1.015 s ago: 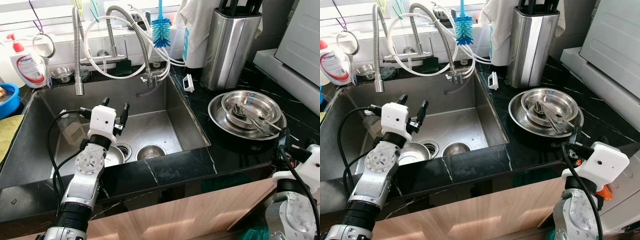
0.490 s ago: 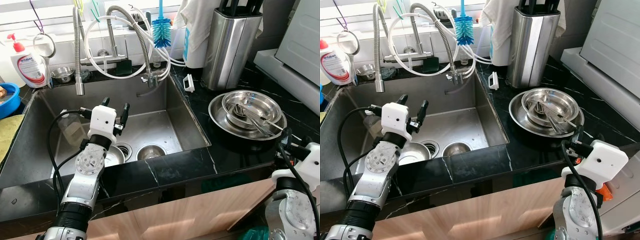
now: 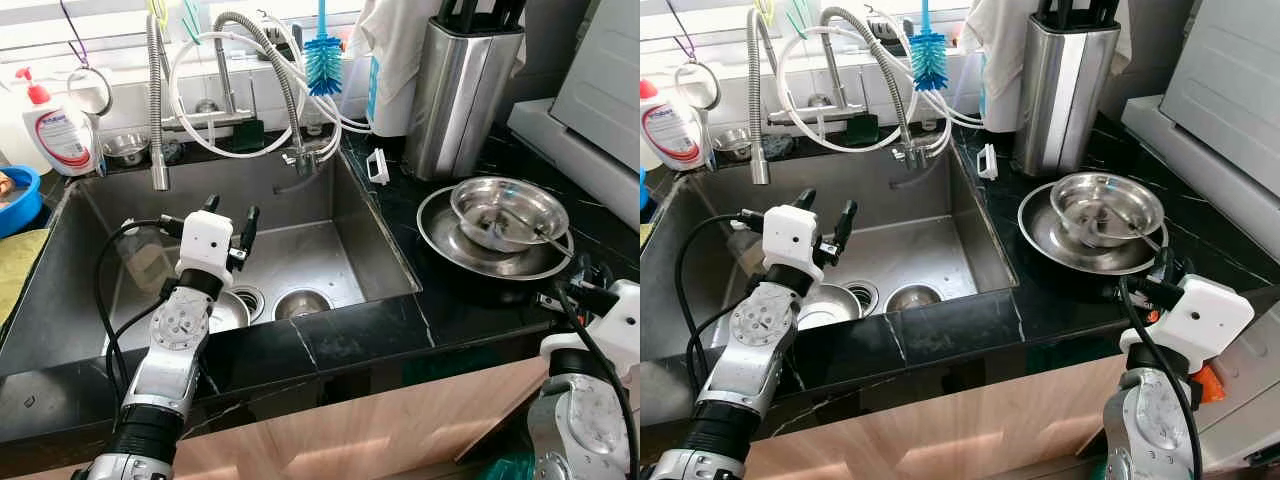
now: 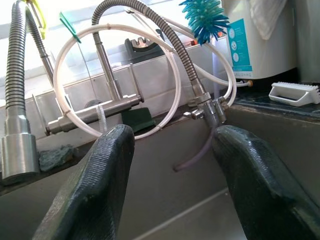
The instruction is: Kitchen organization
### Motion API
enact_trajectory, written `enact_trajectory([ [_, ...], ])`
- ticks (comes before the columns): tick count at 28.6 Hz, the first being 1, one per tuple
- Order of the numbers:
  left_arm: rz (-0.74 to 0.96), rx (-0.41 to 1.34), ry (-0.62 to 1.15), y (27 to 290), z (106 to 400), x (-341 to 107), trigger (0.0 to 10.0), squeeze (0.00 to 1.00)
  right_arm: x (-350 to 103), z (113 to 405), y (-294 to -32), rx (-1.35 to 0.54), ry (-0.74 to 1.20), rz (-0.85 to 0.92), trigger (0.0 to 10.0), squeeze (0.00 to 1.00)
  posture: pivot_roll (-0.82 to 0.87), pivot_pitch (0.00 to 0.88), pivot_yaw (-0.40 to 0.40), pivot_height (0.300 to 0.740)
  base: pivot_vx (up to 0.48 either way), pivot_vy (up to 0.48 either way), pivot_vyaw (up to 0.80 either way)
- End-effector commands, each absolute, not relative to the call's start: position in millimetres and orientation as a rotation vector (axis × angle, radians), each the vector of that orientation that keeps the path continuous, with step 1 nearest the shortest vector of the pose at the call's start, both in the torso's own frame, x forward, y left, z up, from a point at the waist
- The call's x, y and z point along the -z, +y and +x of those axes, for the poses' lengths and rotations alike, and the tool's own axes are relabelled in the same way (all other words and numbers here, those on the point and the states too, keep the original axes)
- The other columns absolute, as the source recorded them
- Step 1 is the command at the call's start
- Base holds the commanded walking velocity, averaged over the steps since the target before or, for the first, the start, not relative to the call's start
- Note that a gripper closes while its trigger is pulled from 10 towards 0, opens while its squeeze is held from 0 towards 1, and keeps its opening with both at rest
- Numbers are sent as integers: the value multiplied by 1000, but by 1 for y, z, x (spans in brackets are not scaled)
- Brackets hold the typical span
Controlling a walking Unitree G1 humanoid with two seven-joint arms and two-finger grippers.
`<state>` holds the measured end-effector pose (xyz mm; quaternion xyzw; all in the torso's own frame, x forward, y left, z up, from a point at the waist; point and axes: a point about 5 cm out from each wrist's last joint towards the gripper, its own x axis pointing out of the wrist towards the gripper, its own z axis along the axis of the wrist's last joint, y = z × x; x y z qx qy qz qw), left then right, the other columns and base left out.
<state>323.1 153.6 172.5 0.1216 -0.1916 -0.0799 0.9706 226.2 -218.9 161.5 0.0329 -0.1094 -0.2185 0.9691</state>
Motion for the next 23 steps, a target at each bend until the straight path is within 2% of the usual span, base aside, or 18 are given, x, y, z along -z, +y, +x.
enact_trajectory([
  [1, 277, 163, -394, 153, 326, -176, 10000, 0, -157, 226, -221, 456, -194, 72, 0, 0, -99, 0, 36, 740, 0, 0, 0],
  [18, 291, 144, -394, 157, 326, -177, 10000, 0, -169, 236, -207, 328, -240, 104, 0, 0, -95, 0, 32, 740, 0, 0, 0],
  [19, 292, 142, -394, 157, 326, -177, 10000, 0, -172, 237, -206, 319, -254, 106, 4667, 0, -96, 0, 32, 740, 0, 0, 0],
  [20, 293, 140, -393, 158, 327, -177, 10000, 0, -178, 237, -205, 318, -278, 109, 10000, 0, -96, 0, 31, 740, 0, 0, 0],
  [23, 293, 139, -392, 158, 327, -177, 10000, 0, -184, 237, -204, 323, -307, 110, 10000, 0, -97, 0, 30, 740, 0, 0, 0],
])
